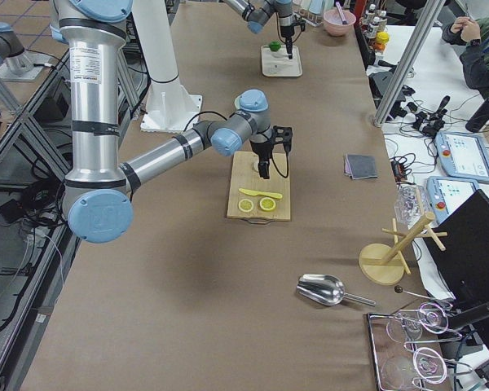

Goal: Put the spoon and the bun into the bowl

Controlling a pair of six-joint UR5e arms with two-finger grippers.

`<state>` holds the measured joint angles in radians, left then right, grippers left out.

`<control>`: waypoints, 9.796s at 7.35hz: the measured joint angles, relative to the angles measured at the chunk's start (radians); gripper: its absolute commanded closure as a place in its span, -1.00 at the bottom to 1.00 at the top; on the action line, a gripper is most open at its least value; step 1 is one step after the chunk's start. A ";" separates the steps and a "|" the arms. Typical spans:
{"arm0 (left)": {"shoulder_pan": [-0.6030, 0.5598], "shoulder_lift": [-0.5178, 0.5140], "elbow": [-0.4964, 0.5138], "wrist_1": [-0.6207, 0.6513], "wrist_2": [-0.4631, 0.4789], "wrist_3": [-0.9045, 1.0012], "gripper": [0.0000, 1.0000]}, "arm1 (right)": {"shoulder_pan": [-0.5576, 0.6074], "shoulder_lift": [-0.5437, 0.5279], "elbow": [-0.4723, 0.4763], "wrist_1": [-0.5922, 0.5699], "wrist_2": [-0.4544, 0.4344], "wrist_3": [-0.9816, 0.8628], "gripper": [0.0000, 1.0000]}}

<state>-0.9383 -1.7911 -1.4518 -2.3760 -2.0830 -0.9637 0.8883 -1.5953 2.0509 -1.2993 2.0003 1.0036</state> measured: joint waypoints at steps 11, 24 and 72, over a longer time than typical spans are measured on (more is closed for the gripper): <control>0.475 -0.230 -0.269 0.092 0.438 -0.694 1.00 | -0.006 0.003 -0.002 0.002 -0.001 0.003 -1.00; 0.500 -0.192 -0.336 0.164 0.510 -0.512 -0.97 | -0.050 0.048 0.002 -0.002 -0.039 0.008 -1.00; -0.230 0.367 -0.245 0.190 -0.136 0.582 -0.99 | 0.216 0.295 0.027 -0.670 0.070 -0.584 -1.00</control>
<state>-1.1688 -1.4244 -1.6964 -2.1857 -2.2189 -0.3813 1.1039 -1.3007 2.0783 -1.9694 2.0704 0.4197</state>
